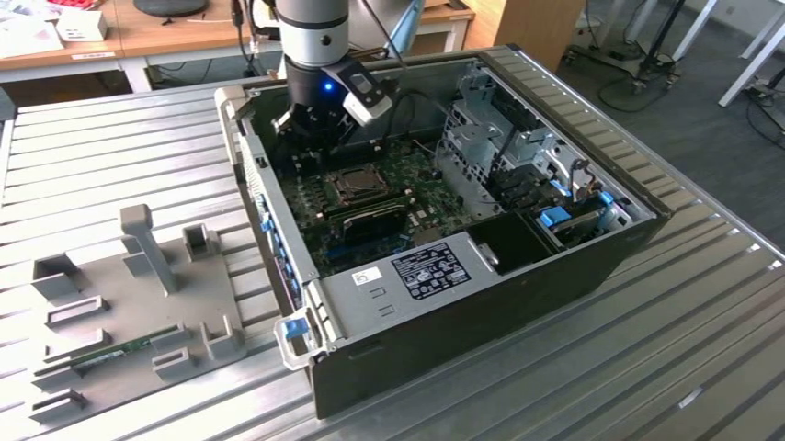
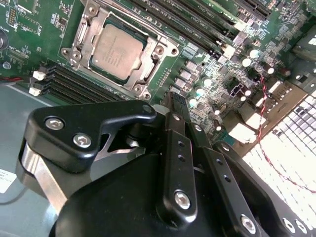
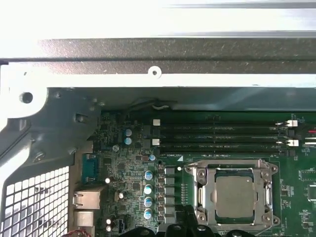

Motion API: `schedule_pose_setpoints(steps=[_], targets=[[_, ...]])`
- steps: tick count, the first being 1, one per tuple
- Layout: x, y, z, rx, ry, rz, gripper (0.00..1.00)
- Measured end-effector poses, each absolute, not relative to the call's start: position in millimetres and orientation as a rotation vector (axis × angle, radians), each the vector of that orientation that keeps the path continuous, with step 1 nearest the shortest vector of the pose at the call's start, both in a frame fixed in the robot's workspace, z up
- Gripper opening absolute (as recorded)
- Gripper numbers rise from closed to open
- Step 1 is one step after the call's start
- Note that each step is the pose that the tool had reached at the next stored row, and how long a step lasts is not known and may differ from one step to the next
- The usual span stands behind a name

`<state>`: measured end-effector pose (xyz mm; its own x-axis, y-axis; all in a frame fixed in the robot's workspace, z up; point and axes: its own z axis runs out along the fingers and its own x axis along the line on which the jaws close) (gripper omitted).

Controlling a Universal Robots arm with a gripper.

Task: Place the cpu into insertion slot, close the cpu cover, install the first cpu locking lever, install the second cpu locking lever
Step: 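Install the first cpu locking lever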

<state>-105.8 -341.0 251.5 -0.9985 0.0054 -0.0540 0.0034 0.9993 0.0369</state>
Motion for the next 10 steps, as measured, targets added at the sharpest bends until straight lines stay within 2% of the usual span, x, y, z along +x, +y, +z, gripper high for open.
schedule_pose_setpoints(steps=[10], targets=[[-111.4,-340.8,251.7,0.007,3.084,0.057,0.1]])
